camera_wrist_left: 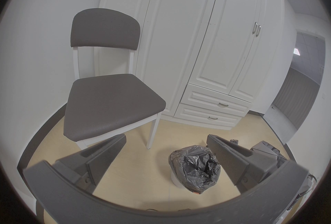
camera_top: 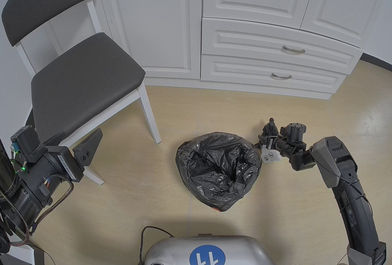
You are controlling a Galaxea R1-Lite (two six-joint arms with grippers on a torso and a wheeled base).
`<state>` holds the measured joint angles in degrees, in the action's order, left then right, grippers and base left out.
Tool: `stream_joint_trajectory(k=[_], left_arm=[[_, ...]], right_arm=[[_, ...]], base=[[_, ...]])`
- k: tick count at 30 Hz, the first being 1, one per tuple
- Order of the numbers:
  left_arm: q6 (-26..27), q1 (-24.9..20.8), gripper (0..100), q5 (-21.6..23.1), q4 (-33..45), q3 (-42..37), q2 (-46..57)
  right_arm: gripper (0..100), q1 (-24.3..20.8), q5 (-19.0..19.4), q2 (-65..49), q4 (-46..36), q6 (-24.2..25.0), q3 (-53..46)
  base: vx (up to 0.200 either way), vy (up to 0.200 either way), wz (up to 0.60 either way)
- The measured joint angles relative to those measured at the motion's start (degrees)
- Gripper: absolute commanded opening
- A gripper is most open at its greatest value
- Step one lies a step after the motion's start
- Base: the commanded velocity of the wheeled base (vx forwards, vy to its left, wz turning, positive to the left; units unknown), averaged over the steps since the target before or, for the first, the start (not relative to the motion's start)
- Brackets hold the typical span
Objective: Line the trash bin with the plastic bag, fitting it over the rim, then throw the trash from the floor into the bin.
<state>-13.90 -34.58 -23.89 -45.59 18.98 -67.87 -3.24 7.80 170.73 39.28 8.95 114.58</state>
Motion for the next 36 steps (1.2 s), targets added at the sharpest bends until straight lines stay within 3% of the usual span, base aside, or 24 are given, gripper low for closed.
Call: stream_joint_trajectory(k=[18,24,34,35,36], left_arm=[[0.0,-0.2,100,0.0,0.0,-0.4,1.1],[0.2,-2.2,100,0.2,-2.7,-1.7,1.6],[5.6,-4.1,100,0.8,-11.2,-5.9,2.5],[5.9,-4.2,100,1.0,-11.8,-6.2,2.5],[6.0,-4.2,100,1.3,-11.9,-6.5,2.5]], right_arm=[[0,1.1,-0.6,-0.2,2.9,-1.0,0.0],[0,1.2,-1.6,-1.4,2.7,-3.0,0.0],[0,1.5,-2.0,-9.8,-6.8,-6.2,-8.6],[100,1.5,-2.0,-10.7,-7.0,-6.4,-9.4],[100,1.6,-2.0,-11.3,-6.8,-6.4,-9.9]], base=[[0.000,0.000,0.00],[0.000,0.000,0.00],[0.000,0.000,0.00],[0.000,0.000,0.00],[0.000,0.000,0.00]])
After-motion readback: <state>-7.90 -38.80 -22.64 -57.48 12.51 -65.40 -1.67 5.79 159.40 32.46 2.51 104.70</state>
